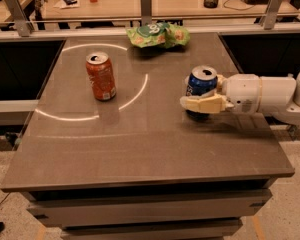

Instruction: Pick pepsi can

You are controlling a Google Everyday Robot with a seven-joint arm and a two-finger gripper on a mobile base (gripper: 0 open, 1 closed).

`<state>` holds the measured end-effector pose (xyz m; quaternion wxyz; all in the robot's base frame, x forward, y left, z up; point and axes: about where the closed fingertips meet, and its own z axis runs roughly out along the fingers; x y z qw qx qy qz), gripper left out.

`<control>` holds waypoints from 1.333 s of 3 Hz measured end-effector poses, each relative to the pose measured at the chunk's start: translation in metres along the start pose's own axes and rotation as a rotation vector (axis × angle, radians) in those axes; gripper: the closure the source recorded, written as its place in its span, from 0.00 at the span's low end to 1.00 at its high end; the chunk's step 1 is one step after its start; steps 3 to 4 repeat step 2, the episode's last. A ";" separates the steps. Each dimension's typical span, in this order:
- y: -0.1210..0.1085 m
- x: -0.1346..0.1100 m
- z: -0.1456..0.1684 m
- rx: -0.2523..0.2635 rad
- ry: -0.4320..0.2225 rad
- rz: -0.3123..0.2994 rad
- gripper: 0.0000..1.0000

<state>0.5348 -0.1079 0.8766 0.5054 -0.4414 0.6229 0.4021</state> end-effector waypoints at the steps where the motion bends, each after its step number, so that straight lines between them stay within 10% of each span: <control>1: 0.014 -0.054 0.029 -0.045 -0.052 -0.003 1.00; 4: 0.014 -0.054 0.029 -0.045 -0.052 -0.003 1.00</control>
Offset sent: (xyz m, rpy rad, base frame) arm 0.0009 0.0558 0.0795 0.0787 -0.0298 0.0602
